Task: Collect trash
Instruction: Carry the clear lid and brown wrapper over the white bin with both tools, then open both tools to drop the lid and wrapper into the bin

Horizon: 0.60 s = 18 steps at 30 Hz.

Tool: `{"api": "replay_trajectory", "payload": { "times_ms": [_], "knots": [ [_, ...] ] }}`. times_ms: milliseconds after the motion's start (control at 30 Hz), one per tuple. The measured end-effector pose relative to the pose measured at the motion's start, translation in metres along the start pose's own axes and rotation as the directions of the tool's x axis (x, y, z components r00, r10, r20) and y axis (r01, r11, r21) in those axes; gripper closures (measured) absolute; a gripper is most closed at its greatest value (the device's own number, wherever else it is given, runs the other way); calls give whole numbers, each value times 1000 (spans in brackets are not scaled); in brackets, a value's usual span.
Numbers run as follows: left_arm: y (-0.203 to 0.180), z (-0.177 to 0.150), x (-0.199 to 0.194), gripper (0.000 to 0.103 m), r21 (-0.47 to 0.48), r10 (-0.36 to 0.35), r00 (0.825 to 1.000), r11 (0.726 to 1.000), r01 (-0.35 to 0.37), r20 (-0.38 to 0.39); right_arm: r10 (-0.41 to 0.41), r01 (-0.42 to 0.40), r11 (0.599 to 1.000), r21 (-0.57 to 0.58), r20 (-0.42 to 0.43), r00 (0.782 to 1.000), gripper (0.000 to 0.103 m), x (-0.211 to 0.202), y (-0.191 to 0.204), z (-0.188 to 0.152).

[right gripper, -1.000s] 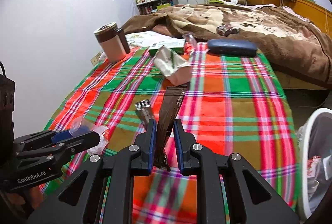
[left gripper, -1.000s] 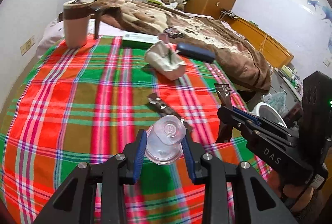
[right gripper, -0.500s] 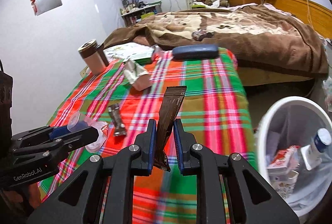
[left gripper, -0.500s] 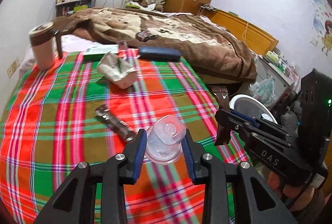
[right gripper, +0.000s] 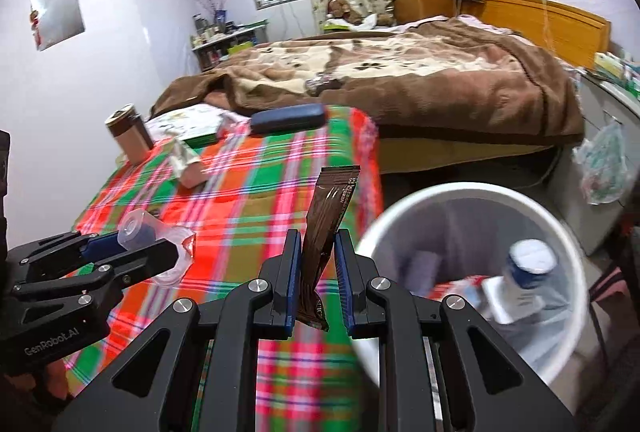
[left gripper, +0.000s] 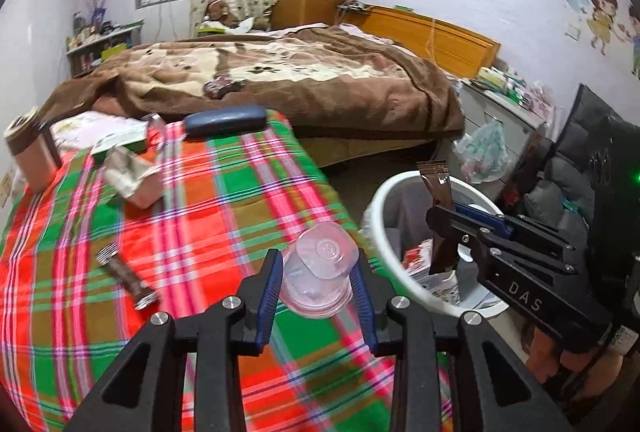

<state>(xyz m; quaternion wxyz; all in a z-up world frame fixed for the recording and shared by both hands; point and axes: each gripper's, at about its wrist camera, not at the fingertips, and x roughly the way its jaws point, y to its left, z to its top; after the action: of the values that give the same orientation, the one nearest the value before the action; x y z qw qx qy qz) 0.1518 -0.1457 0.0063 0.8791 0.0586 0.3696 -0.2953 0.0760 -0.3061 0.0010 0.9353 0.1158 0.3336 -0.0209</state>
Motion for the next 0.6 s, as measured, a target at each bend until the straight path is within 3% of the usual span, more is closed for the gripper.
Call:
{"api": "replay_trajectory", "payload": {
  "times_ms": [600],
  "knots": [
    [-100,16,61,68,123,-98,994,987,104,-54,-134,139,987,85,-69,989,85,1,-82,-10]
  ]
}}
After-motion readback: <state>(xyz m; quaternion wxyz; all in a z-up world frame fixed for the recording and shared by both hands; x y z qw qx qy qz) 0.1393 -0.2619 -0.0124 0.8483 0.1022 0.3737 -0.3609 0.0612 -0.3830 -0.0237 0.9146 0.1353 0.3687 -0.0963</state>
